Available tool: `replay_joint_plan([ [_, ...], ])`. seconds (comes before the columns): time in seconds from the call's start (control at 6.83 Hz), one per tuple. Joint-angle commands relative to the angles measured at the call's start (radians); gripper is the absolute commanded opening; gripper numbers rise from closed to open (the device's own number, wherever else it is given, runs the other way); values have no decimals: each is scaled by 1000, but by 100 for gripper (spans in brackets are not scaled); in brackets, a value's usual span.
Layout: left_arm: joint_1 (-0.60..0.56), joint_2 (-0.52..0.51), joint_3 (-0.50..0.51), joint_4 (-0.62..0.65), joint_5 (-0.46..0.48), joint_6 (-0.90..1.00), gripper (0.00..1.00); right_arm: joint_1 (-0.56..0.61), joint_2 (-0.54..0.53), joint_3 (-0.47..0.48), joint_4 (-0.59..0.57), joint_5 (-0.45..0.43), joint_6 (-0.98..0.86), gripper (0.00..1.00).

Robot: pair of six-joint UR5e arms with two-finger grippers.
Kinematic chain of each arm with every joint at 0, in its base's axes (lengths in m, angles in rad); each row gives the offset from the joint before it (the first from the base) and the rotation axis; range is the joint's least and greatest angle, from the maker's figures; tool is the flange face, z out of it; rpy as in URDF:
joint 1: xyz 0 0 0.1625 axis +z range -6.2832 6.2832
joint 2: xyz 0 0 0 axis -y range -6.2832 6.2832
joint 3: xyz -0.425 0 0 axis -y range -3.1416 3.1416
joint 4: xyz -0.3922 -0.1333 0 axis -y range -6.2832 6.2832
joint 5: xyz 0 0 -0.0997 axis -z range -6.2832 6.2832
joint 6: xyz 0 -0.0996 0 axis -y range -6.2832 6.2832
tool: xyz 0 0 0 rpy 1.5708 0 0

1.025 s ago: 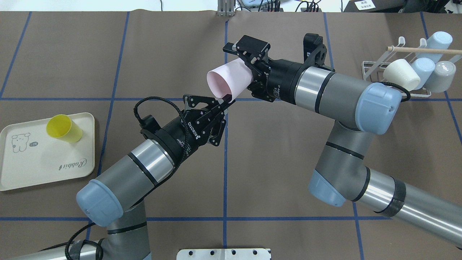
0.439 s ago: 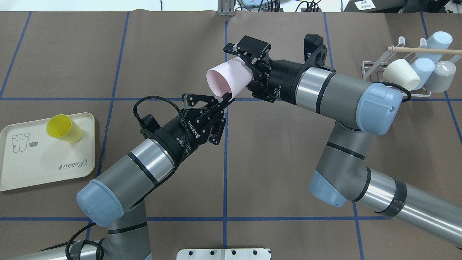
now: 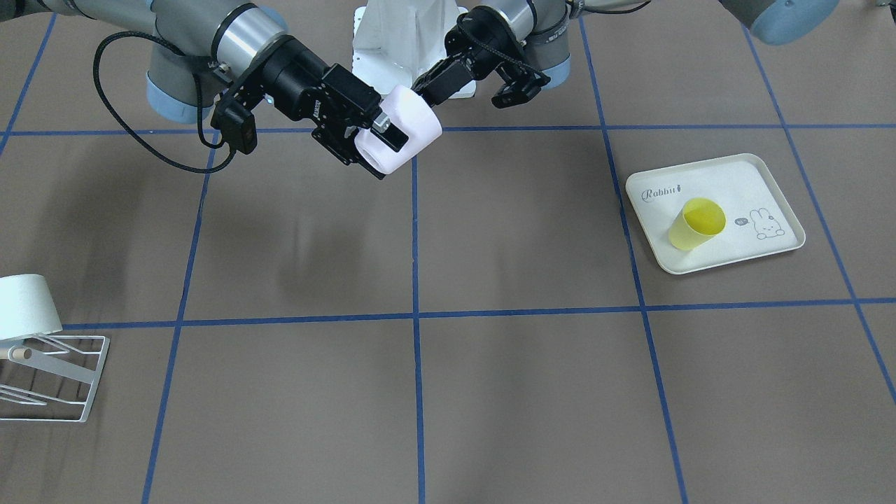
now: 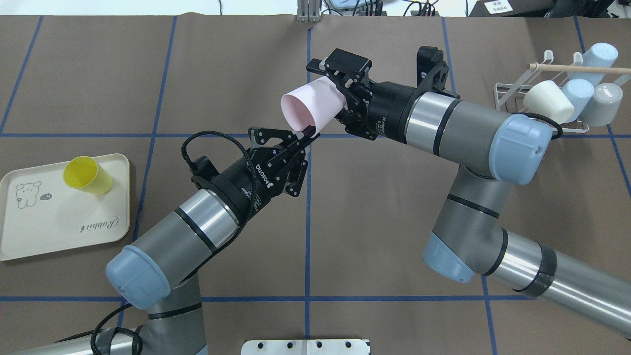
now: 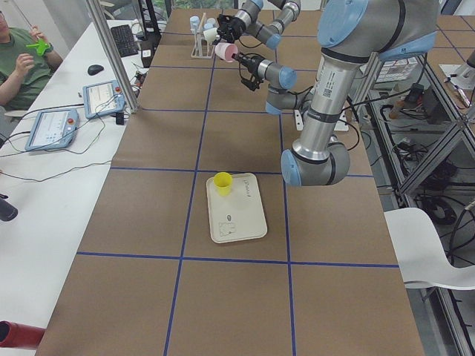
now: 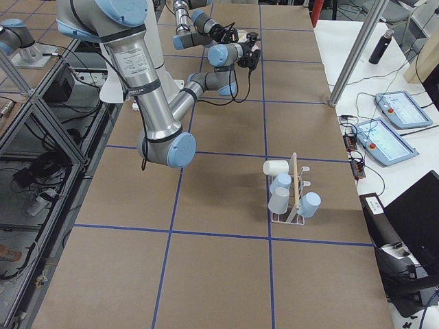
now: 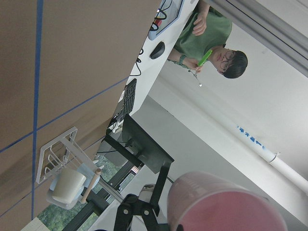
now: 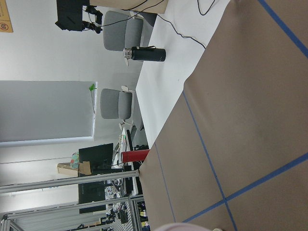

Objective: Transfer IKEA cup to right arm and place on rack

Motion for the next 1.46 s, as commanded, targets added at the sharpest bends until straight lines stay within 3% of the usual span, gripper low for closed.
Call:
replay_joint_plan([
  [0.0,0,-1,2,5,1,-1,0,0,-2,-1,8,1,0,99],
  [0.29,3,-9,9,7,2,-1,0,-3,-2,-1,8,1,0,99],
  [0.44,3,-9,9,7,2,-1,0,-3,-1,-1,7,-1,3,78],
  [0.59,2,-9,8,5,1,-1,0,-2,-2,-3,7,4,6,1],
  [0.73,-6,-10,5,2,-3,4,78,0,-5,-3,7,8,0,0],
  [0.88,-9,-10,-4,2,-3,4,99,4,-7,-4,7,8,-4,0],
  [1.32,-24,0,-8,4,-7,19,100,126,-60,-4,5,8,-49,0],
])
